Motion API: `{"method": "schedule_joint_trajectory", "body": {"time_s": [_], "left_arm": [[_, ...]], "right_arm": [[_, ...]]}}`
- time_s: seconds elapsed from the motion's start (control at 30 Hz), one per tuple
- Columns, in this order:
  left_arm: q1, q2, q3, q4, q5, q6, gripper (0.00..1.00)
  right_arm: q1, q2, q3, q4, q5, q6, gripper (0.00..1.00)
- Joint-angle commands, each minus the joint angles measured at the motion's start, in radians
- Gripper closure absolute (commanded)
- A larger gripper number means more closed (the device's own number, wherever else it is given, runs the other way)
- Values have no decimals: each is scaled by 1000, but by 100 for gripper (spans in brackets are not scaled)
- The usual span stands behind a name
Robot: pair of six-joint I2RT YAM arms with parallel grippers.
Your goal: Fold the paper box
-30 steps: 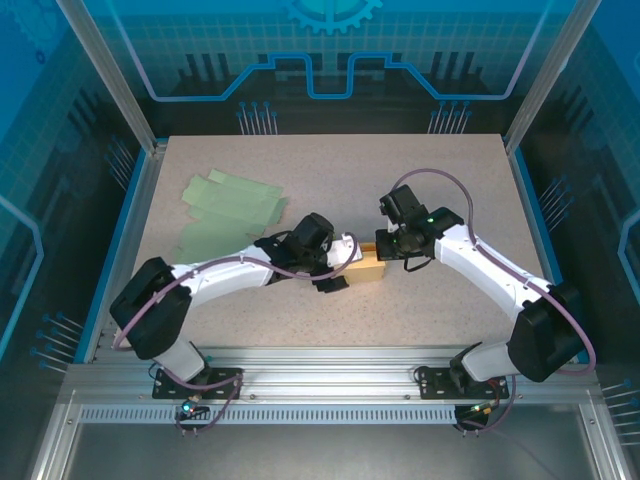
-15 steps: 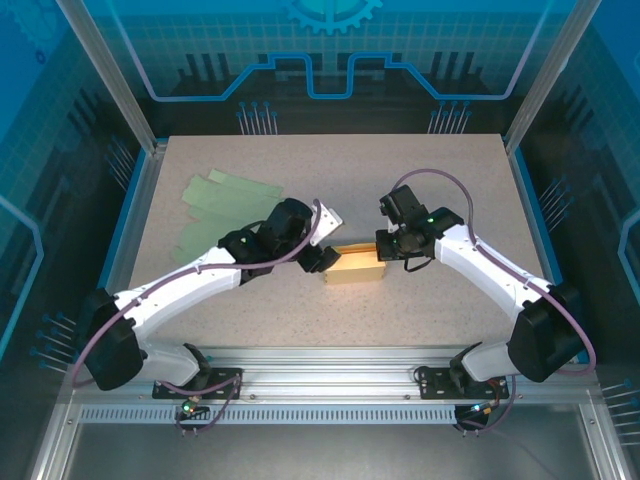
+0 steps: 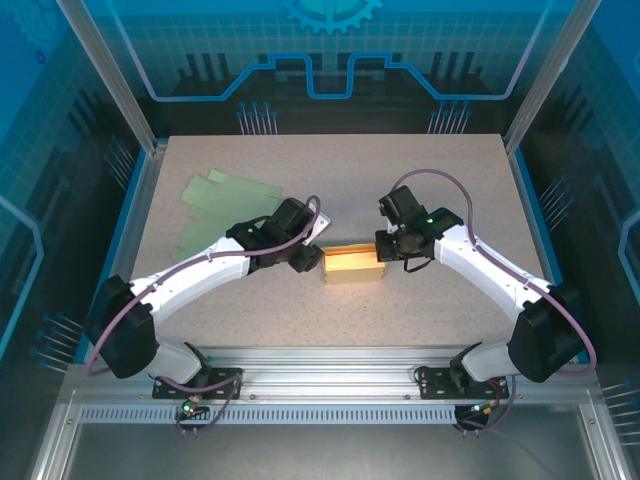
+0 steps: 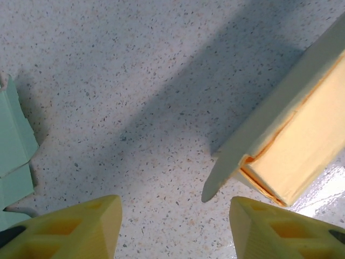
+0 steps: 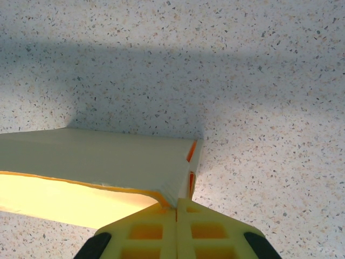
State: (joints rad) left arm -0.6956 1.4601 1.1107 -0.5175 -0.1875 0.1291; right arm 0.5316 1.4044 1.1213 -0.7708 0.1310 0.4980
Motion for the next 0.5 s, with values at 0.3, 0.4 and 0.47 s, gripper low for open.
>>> {"method": "schedule_joint_trajectory", "body": {"time_s": [0.3, 0.4, 0.47], "left_arm": [[7, 77, 75, 1, 25, -15, 54], [7, 88, 88, -15, 34, -31, 59], [6, 92, 96, -24, 42, -39, 60]], "right_arm": [[18, -19, 22, -30, 9, 7, 92], [17, -19, 19, -29, 7, 10, 92], [17, -20, 17, -26, 7, 10, 92]]}}
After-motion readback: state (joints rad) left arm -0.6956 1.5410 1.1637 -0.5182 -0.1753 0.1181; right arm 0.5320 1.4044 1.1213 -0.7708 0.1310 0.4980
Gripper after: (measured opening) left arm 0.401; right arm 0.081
